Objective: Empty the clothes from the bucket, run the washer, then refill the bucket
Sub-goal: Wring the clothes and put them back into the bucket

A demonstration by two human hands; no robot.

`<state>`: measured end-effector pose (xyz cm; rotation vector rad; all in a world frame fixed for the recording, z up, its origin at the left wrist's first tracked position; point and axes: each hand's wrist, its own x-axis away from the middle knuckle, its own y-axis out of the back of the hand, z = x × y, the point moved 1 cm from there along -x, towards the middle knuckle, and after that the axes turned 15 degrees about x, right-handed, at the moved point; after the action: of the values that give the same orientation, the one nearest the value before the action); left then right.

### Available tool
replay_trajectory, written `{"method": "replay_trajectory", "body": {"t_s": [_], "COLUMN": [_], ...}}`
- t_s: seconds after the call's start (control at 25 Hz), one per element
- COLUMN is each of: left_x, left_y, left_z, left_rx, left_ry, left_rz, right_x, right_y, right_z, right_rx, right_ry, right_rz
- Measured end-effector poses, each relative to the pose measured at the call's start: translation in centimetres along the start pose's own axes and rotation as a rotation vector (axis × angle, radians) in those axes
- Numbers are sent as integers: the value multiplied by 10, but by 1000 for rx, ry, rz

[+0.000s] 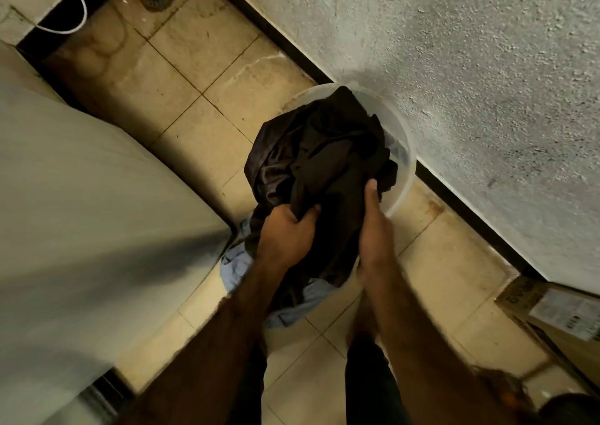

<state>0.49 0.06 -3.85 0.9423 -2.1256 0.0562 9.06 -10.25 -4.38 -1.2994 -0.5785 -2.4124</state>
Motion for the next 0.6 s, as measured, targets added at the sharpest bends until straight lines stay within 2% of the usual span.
{"method": "replay_trajectory", "body": {"t_s": [0.12, 0.24, 0.32, 0.4, 0.48, 0.56, 0.6], "left_x": [-12, -23, -30, -35, -35, -28, -24], "left_y": [-15, -29, -36, -36, -34, -28, -27], "left_z": [-22, -35, -35, -32, -26, -16, -7], "left_rx": [181, 271, 333, 266, 177, 230, 340], "left_ry": [205, 252, 267, 202, 162, 277, 382], "left_rz": [47, 47, 33, 8, 61, 189, 279], "right_x": [30, 40, 35, 30, 26, 19, 15], "right_y": [0, 7, 9, 10, 12, 15, 16], "right_z": [-29, -47, -51, -44, -30, -13, -5], "right_rx": [107, 178, 185, 182, 103, -52, -106], "right_ry": [-54, 42, 101, 106, 57, -5, -40], "right_rz": [82, 167, 141, 87, 29, 12, 14]}}
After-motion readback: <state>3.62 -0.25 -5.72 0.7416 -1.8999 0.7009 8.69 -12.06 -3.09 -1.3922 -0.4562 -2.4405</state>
